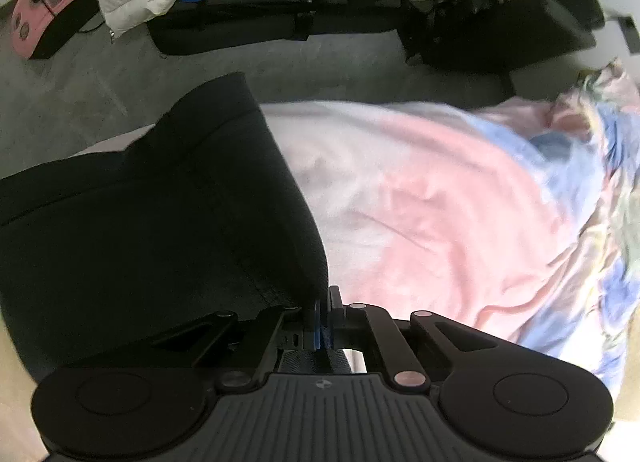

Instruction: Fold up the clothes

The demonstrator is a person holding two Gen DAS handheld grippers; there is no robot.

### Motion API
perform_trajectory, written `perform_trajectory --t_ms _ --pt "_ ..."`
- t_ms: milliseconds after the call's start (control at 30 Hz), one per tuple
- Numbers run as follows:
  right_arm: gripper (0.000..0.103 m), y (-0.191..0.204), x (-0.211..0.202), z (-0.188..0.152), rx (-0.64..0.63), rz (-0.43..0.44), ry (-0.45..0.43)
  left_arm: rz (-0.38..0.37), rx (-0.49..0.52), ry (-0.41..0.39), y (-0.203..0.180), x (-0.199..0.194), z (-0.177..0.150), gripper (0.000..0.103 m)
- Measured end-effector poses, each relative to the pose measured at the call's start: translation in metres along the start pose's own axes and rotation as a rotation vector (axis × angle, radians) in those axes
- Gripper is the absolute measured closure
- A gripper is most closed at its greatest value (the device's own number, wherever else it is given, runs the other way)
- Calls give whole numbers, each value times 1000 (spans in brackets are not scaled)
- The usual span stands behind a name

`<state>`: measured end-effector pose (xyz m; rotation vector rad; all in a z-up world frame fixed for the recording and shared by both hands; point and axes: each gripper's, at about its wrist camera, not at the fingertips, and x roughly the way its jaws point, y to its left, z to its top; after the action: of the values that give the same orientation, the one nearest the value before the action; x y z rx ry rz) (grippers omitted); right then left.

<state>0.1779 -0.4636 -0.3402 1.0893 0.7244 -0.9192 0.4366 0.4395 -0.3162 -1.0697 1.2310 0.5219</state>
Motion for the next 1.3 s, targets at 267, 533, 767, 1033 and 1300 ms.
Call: perform_trajectory --t_ms 267,533,767,1033,1300 --pt "60 7 7 2 -54 32 32 -57 76 -34 2 -4 -3 78" --pt "44 -13 -40 1 -113 108 7 -68 233 -40 1 -25 -40 56" --pt "41 -59 -70 -7 -113 113 0 -36 552 36 -17 -20 -133 55" --pt "36 -113 -52 -17 -85 91 73 -36 792 142 -54 -6 -250 55" --pt "29 -146 -1 -15 -108 130 178 -23 849 182 -72 -11 -329 55"
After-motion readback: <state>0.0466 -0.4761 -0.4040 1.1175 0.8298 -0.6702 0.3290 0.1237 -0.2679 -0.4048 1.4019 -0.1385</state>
